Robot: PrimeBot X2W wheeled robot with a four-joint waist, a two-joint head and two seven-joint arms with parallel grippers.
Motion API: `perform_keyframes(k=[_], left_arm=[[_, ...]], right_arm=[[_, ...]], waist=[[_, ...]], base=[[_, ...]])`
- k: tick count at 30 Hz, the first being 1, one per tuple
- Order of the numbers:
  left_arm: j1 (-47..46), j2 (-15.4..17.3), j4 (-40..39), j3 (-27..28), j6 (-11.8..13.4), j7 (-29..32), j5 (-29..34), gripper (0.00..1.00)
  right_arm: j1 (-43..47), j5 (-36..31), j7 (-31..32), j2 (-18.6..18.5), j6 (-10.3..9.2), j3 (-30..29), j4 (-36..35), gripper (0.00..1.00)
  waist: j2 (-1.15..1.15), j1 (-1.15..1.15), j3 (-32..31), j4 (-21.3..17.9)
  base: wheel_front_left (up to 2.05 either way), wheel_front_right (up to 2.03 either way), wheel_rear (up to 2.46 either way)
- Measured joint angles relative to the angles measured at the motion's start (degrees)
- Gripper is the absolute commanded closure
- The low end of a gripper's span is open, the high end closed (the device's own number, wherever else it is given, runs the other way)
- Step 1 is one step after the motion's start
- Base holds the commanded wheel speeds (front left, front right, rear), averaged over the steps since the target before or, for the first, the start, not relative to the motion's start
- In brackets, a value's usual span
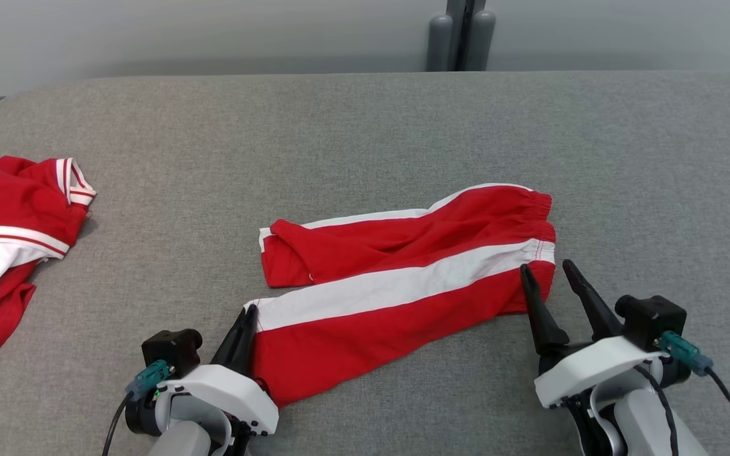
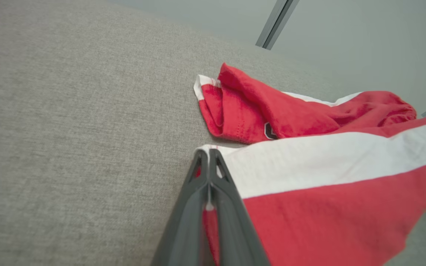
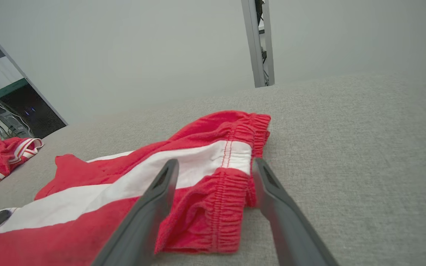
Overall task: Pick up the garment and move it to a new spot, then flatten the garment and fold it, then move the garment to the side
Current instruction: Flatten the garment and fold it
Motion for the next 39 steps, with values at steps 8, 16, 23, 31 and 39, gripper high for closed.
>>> perform_keyframes(k=[8,16,23,31,39], left_arm=[[-0.03,0.00,-0.16,-0.08,-0.01,0.00,0.27,1.00],[-0.20,-0.02,-0.15,-0.33,-0.04,0.00,0.59,1.00],[-0.36,-0.01,-0.04,-0.01,-0.25,0.00,1.55,1.00],[-0.33,-0.05,-3.35,2.53,-0.80,0.00,4.08,1.00],[-2.65,2.75,-8.33,7.50,-2.56,0.00,11.10,1.00]], right_arm=[[-3.09,4.31,-0.01,-0.02,0.00,-0.76,3.66,0.02],[-5.55,7.16,0.00,-0.03,0.00,0.59,7.34,0.37],[-6.84,8.21,-0.01,0.00,0.00,1.30,7.67,1.00],[-6.41,9.42,0.00,0.00,0.00,0.65,4.17,1.00],[-5.42,10.71,0.00,0.07,0.00,-0.70,-1.88,1.00]], waist=[[0.00,0.00,0.79,0.95],[0.00,0.00,1.46,1.35],[0.00,0.00,1.62,1.49],[0.00,0.00,-0.76,1.31],[0.00,0.00,-8.45,0.14]], base=[[0.00,0.00,0.00],[0.00,0.00,0.00],[0.00,0.00,0.00],[0.00,0.00,0.00],[0.00,0.00,0.00]])
